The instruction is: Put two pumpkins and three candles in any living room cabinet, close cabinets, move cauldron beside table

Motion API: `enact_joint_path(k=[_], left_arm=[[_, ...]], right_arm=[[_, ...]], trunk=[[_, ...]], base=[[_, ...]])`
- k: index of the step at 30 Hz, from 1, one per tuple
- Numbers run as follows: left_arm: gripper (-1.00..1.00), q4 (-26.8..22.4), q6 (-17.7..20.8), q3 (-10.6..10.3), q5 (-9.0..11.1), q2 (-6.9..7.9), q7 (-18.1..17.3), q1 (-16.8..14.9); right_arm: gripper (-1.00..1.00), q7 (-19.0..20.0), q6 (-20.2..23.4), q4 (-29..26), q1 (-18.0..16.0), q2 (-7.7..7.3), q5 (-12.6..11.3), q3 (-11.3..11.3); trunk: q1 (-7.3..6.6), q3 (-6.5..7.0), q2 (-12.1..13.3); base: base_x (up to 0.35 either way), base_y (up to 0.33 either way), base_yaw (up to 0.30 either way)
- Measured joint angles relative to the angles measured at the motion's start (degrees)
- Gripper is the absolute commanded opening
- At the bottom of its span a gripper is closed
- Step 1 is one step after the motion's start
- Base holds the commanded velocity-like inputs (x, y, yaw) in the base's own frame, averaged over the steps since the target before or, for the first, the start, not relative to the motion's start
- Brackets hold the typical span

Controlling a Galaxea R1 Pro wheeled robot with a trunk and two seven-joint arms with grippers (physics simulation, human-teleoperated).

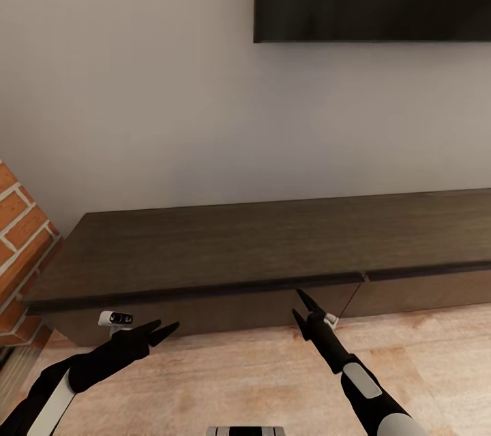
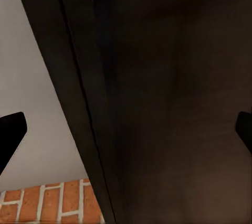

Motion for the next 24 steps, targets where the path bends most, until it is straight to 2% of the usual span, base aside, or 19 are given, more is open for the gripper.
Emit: enact_joint_path(k=[5, 8, 17, 19, 24], left_arm=[[1.00, 0.00, 0.00, 0.00, 0.00, 0.00, 0.00, -0.03], [1.00, 0.00, 0.02, 0.00, 0.00, -0.01, 0.00, -0.03], [1.00, 0.00, 0.01, 0.00, 0.00, -0.07, 0.00, -0.01], [1.00, 0.00, -0.01, 0.00, 0.01, -0.07, 0.00, 0.00], [1.00, 0.00, -0.02, 0.00, 0.00, -0.07, 0.00, -0.04]], right_arm=[[1.00, 0.28, -0.01, 0.03, 0.01, 0.01, 0.05, 0.00], [1.00, 0.29, 0.00, 0.08, -0.01, -0.03, 0.06, -0.02], [1.00, 0.74, 0.00, -0.14, -0.02, -0.01, 0.27, 0.12], [1.00, 1.31, -0.04, -0.20, -0.02, -0.04, 0.27, 0.84], [1.00, 2.91, -0.13, -0.23, -0.02, -0.18, 0.25, 3.68]], trunk=[[0.11, -0.88, -0.05], [0.10, -0.89, -0.05], [0.34, -2.88, -0.17], [0.39, -3.32, -0.20], [0.39, -3.33, -0.20]], base=[[0.000, 0.000, 0.000], [0.000, 0.000, 0.000], [0.000, 0.000, 0.000], [0.000, 0.000, 0.000], [0.000, 0.000, 0.000]])
